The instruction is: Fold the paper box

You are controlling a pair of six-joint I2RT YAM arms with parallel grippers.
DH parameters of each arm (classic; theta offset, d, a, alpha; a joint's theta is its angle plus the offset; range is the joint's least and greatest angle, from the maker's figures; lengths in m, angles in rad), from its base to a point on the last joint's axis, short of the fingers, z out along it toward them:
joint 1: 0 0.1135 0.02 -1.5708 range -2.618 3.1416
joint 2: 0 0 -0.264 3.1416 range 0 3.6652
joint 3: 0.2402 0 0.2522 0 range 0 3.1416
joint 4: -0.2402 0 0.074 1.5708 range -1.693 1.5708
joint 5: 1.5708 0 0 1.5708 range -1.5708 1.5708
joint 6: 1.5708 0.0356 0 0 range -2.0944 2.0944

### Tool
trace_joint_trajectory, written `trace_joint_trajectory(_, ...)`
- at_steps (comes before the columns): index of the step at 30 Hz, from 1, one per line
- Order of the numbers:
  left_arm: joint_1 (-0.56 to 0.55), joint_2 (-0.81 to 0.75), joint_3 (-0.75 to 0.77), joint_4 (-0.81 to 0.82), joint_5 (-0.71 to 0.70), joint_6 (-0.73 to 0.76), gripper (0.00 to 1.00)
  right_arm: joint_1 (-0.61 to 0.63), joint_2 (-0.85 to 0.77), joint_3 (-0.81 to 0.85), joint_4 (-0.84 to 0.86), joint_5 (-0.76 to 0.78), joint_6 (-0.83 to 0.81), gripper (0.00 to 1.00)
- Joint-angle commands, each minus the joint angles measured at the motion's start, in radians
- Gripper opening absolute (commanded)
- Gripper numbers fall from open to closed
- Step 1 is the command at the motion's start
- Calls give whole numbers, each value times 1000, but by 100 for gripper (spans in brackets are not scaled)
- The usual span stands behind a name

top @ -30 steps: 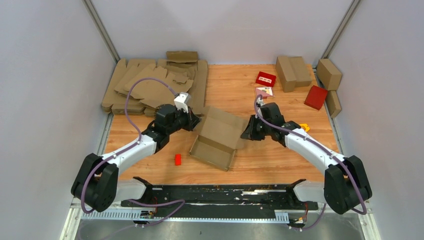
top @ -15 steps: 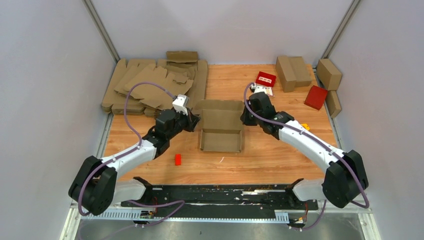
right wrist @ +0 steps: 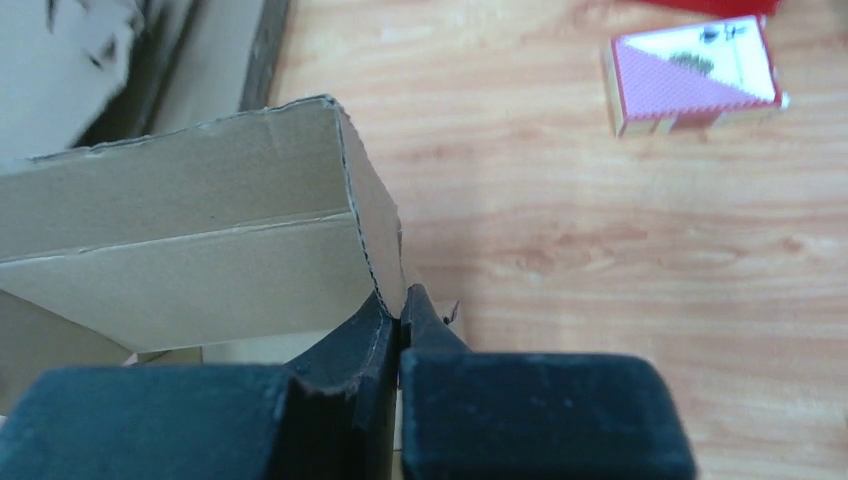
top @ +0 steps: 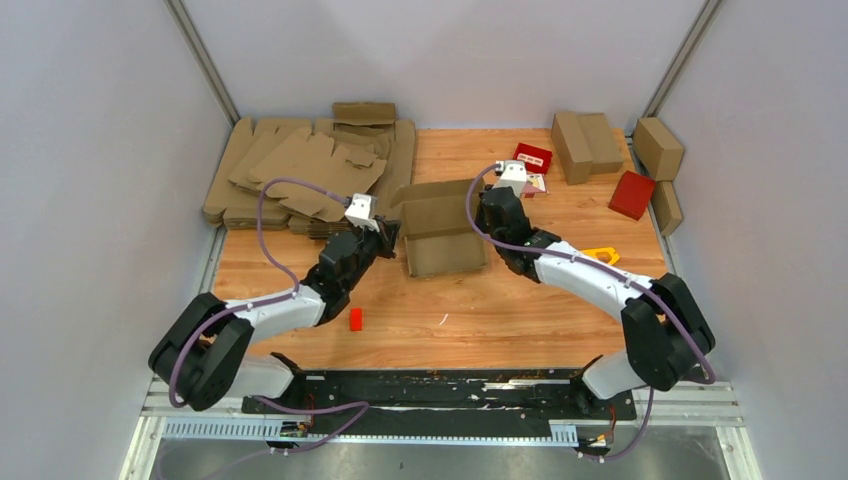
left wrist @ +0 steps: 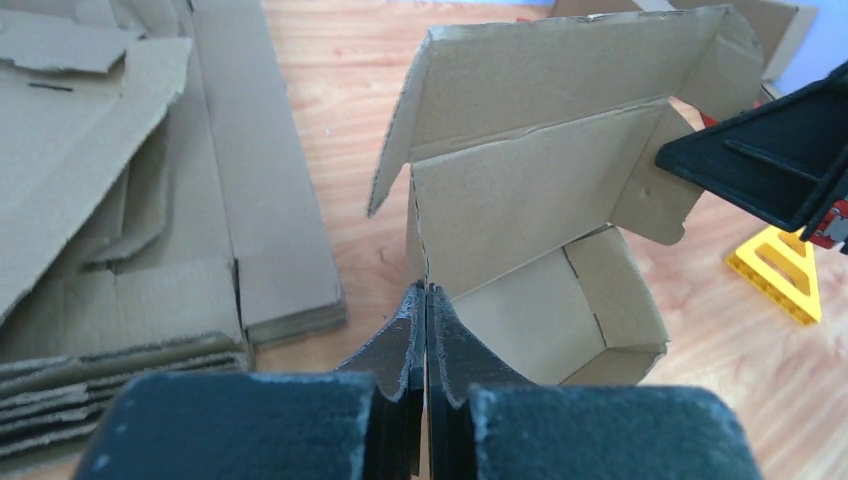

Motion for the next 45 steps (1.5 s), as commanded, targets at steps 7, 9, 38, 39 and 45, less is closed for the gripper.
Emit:
trace_joint_trajectory(7,-8,217,125,215,-192,-77,0,7,74,-61,401,56,-132,0)
trace_joint_trajectory(9,-10,277,108,291,-168,-58,0,5,82,-100,455,52,-142,0)
trace_joint_trajectory(38,-67,322,-80,516,23,191,0,6,-22,-183,118,-31,-168,14)
trace_joint_trajectory(39,-67,322,-81,516,24,192,0,6,-42,-194,120,-41,-177,16)
trace_joint_trajectory(45,-66,323,-78,512,44,208,0,5,-198,-263,90,-87,-203,73)
